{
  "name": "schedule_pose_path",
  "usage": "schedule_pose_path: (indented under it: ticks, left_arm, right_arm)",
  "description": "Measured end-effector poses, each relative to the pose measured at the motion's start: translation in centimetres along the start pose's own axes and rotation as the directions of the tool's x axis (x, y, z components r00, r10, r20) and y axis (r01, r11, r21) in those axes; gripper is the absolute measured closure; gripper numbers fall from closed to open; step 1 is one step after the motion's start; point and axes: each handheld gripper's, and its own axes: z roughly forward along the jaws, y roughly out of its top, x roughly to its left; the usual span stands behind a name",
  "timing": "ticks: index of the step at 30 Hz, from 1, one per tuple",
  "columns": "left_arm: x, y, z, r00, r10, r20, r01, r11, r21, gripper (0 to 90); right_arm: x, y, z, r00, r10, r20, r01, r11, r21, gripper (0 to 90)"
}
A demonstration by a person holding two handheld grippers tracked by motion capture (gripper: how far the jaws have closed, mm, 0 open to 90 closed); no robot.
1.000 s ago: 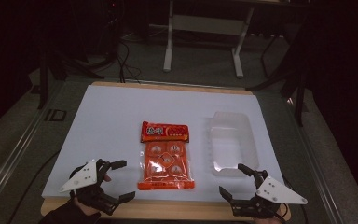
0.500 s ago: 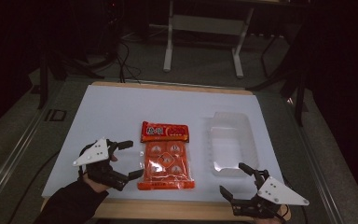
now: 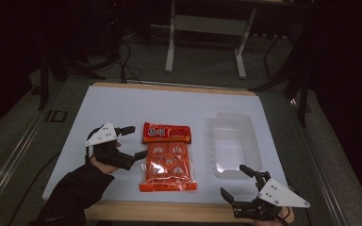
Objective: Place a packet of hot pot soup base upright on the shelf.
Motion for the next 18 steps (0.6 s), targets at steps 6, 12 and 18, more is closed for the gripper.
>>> schedule_pose_path:
  ticks: [6,12,18]
  left_arm:
    - [1.4,-0.3,1.2,0.9993,-0.026,-0.025,0.027,0.9996,0.007,3.1]
    - [3.1,-0.7,2.9,0.9981,-0.035,-0.052,0.037,0.9983,0.045,3.1]
    - [4.7,-1.3,4.2,0.9950,-0.049,-0.087,0.054,0.9963,0.067,3.1]
  right_arm:
    - [-0.1,-0.1,0.2,0.9998,0.020,-0.002,-0.020,1.000,0.008,10.8]
    - [-0.1,-0.3,0.5,0.9992,0.039,-0.011,-0.039,0.999,0.011,13.2]
    - [0.0,-0.3,0.5,0.9986,0.052,-0.012,-0.052,0.999,0.009,13.4]
